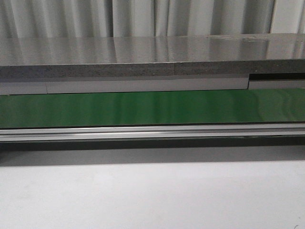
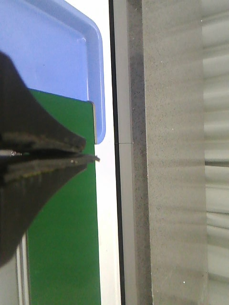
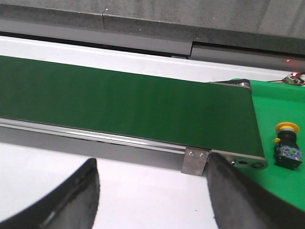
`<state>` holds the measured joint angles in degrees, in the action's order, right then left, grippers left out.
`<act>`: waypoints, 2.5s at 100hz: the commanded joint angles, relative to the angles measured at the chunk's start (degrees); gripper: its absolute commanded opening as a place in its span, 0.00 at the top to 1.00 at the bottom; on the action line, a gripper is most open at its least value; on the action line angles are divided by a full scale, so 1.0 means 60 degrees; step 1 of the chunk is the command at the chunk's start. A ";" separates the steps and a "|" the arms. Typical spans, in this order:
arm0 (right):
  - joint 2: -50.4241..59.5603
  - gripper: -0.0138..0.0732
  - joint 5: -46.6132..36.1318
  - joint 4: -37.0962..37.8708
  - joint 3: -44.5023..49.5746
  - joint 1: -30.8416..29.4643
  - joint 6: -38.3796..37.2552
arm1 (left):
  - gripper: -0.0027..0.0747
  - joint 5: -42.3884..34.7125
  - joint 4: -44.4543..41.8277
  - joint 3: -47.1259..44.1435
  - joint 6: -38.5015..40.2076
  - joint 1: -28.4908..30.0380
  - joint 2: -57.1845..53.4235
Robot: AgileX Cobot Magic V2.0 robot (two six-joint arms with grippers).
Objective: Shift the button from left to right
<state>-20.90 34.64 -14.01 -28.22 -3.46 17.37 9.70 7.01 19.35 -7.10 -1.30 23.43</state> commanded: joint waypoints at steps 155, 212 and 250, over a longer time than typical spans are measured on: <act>0.0680 0.92 -0.1263 0.0916 0.0122 0.0730 -0.0873 | 0.99 -0.0737 0.0093 0.0273 0.0000 -0.0056 0.0026; 0.3784 0.92 -0.3940 0.2048 0.4184 0.1202 -0.2692 | 0.99 -0.0737 0.0093 0.0273 0.0000 -0.0056 0.0044; 0.3783 0.92 -0.5123 0.2048 0.4828 0.1181 -0.2766 | 0.99 -0.0734 0.0093 0.0273 0.0000 -0.0056 0.0044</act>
<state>0.60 10.69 -2.24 1.38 3.74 1.17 9.70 7.01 19.26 -7.10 -1.30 23.43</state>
